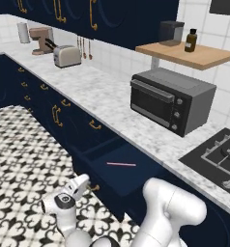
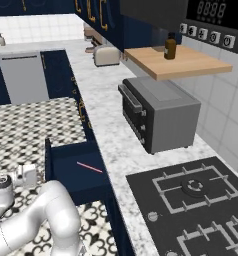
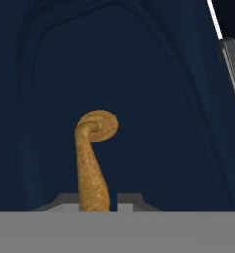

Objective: Take a straw from the drawer in front and place it inside the glass cup on the dining counter.

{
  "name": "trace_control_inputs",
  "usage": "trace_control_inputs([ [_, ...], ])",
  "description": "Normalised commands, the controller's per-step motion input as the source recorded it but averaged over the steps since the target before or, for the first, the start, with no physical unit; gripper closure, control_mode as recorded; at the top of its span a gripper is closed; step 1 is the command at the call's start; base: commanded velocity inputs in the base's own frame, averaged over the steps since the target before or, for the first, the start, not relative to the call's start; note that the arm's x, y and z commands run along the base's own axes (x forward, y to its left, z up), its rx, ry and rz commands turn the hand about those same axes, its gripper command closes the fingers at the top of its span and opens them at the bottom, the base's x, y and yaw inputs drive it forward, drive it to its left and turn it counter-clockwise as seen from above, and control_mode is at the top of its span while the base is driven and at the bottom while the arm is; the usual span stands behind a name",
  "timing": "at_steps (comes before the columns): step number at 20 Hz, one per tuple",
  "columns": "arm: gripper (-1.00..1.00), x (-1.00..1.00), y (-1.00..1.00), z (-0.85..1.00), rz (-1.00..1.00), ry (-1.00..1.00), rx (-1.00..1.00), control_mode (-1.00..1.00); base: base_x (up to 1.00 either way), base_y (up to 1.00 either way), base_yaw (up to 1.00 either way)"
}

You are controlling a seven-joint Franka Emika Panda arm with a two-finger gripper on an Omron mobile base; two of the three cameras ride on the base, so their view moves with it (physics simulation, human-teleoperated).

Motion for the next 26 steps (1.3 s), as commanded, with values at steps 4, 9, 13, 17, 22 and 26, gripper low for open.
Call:
trace_control_inputs([
  [4,-1.00,-0.48,0.90,0.11,0.00,0.06,0.02,-1.00,0.00,0.00,0.00],
  [9,-1.00,-0.20,0.05,0.49,0.00,0.34,0.34,-1.00,0.00,0.00,0.00],
  [13,-1.00,-0.08,0.00,0.74,0.00,0.47,0.49,-1.00,0.00,0.00,0.00],
  [17,-1.00,-0.32,0.04,0.65,0.00,0.42,0.46,-1.00,0.00,0.00,0.00],
  [22,-1.00,-0.59,-0.10,0.96,0.00,0.06,0.25,-1.00,0.00,0.00,0.00],
  [26,-1.00,-0.01,-0.69,0.84,0.00,-0.01,0.04,-1.00,0.00,0.00,0.00],
])
